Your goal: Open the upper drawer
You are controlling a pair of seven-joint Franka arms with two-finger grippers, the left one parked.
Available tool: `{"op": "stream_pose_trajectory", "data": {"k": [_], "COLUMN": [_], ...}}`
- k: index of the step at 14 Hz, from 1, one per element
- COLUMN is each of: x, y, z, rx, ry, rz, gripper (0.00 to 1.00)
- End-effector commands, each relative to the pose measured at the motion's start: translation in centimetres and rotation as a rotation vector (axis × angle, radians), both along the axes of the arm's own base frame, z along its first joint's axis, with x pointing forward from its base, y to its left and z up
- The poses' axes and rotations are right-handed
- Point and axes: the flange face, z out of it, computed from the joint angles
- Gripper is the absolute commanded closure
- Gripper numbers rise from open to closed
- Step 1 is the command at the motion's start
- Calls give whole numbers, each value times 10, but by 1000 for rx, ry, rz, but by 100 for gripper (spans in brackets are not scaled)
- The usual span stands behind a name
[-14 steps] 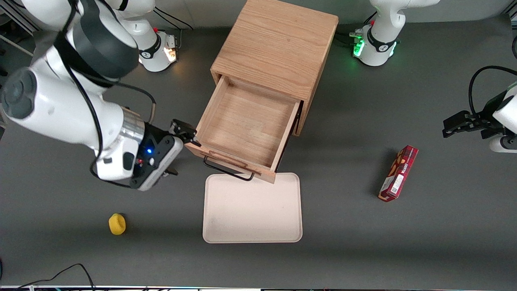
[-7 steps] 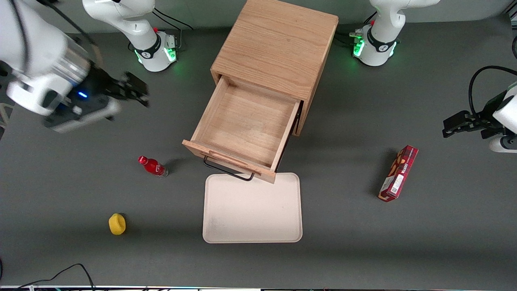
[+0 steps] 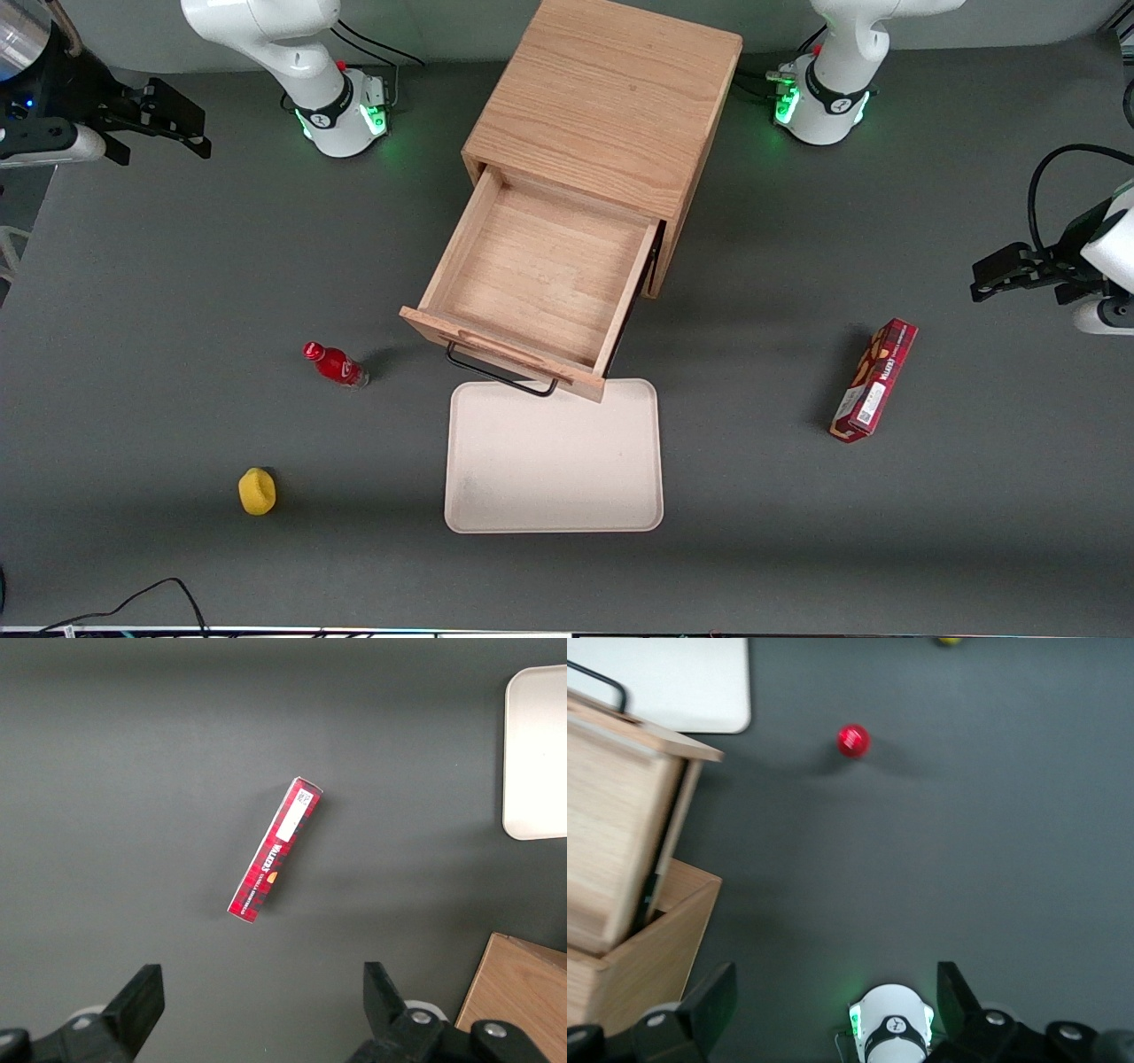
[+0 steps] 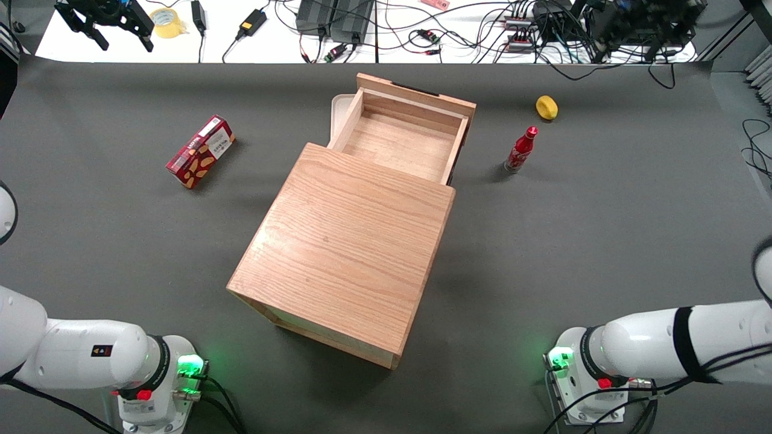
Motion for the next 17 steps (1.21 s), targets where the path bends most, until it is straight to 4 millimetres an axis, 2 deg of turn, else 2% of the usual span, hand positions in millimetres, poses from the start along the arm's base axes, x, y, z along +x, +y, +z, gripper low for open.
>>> {"op": "stream_pose_trajectory", "data": {"k": [1, 4, 7, 8, 10, 16, 17], "x": [-16, -24, -26, -24, -14, 4, 6], "y": [-47, -59, -60, -66, -68, -66, -68], "z": [-18, -20, -34, -40, -39, -19, -20], "rx": [22, 9, 4, -32, -108, -103, -102], "ry": [-3, -9, -32, -55, -96, -127, -124], "rz": [-112, -170, -226, -230, -216, -211, -212], "gripper": [0, 0, 0, 0, 0, 0, 0]}}
